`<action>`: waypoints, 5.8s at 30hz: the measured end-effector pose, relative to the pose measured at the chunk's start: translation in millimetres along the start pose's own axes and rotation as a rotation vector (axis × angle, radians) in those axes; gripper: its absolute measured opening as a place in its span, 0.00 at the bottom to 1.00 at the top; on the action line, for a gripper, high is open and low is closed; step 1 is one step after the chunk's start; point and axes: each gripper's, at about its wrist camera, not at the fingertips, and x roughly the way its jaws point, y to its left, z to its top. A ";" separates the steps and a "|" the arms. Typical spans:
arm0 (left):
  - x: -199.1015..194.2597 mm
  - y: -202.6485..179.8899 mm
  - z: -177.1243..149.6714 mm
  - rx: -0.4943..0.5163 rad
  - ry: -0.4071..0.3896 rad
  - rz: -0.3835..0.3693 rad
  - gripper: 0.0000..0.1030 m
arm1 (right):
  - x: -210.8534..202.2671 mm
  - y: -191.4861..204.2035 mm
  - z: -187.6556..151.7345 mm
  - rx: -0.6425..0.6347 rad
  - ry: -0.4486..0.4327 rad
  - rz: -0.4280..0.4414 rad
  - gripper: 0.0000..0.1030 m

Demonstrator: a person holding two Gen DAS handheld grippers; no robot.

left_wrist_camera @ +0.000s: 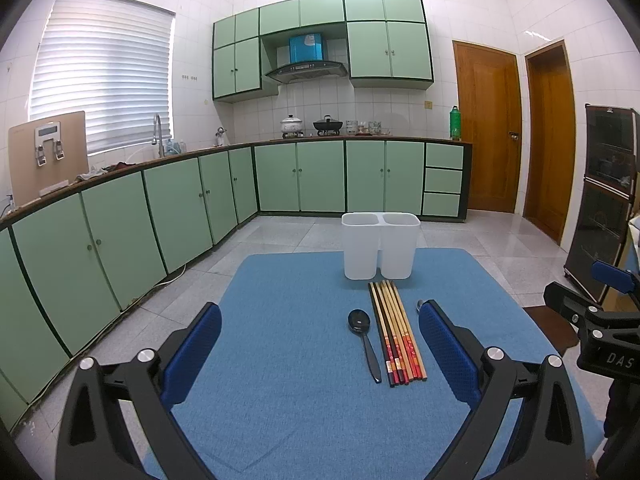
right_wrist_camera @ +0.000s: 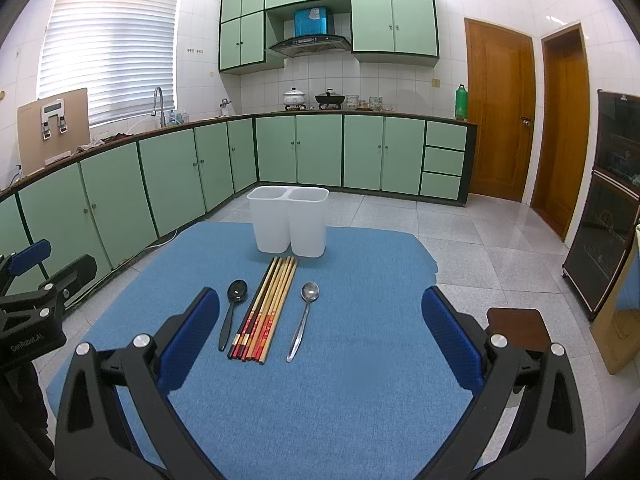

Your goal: Organize utensils

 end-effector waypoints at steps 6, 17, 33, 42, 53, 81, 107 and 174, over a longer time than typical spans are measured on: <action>-0.7 5.2 1.6 -0.002 0.001 0.000 0.94 | 0.1 -0.1 0.3 0.000 -0.001 0.001 0.95; -1.8 3.1 -1.5 0.005 0.000 0.002 0.94 | 0.1 -0.2 0.5 0.001 0.000 0.000 0.95; -0.9 -0.6 -0.3 0.004 0.000 0.004 0.94 | 2.2 -0.9 -0.8 0.001 0.001 0.002 0.95; 0.1 -0.6 -0.4 0.006 0.000 0.005 0.94 | 1.6 -0.5 -0.4 0.001 0.002 0.001 0.95; 0.1 -0.4 -0.3 0.006 0.000 0.007 0.94 | 1.8 -0.4 -0.7 0.001 0.003 0.001 0.95; 115.8 3.3 -14.2 0.036 0.179 0.046 0.94 | 104.3 -6.5 -1.2 -0.035 0.125 -0.038 0.95; 239.2 4.2 -37.9 0.031 0.387 0.038 0.94 | 274.8 -2.3 -29.4 0.033 0.476 0.057 0.45; 209.2 -19.8 45.3 0.038 -0.099 -0.262 0.33 | 222.2 -53.8 82.6 0.098 0.040 0.198 0.26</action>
